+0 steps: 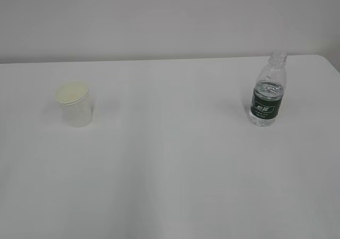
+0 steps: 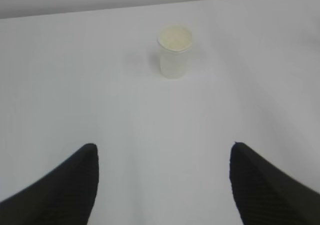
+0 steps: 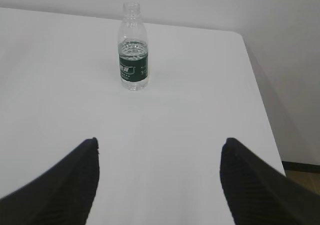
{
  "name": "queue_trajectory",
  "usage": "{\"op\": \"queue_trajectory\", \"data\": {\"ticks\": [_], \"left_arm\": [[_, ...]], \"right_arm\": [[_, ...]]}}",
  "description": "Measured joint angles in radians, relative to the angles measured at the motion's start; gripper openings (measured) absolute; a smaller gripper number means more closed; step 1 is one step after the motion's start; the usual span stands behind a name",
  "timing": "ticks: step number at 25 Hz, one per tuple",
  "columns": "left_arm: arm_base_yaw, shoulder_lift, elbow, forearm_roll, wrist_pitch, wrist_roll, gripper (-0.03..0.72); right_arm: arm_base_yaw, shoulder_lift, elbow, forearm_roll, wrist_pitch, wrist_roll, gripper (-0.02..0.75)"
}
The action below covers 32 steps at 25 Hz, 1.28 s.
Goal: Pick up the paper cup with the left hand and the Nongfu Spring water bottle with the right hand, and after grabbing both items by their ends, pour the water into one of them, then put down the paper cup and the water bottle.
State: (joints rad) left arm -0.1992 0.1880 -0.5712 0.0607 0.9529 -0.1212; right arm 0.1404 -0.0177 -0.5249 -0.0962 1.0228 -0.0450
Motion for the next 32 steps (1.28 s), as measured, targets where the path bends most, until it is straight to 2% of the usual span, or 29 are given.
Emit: {"op": "queue_trajectory", "data": {"ticks": [8, 17, 32], "left_arm": [[0.0, 0.089, 0.0, 0.03, -0.119, 0.0, 0.587], [0.0, 0.132, 0.0, 0.055, -0.249, 0.0, 0.587], [0.0, 0.41, 0.0, 0.067, -0.602, 0.0, 0.587]], "right_arm": [[0.0, 0.055, -0.011, 0.005, -0.089, 0.034, 0.573], [0.0, 0.297, -0.011, 0.005, -0.338, -0.002, 0.573], [0.0, 0.552, -0.011, -0.001, -0.636, -0.026, 0.573]]}}
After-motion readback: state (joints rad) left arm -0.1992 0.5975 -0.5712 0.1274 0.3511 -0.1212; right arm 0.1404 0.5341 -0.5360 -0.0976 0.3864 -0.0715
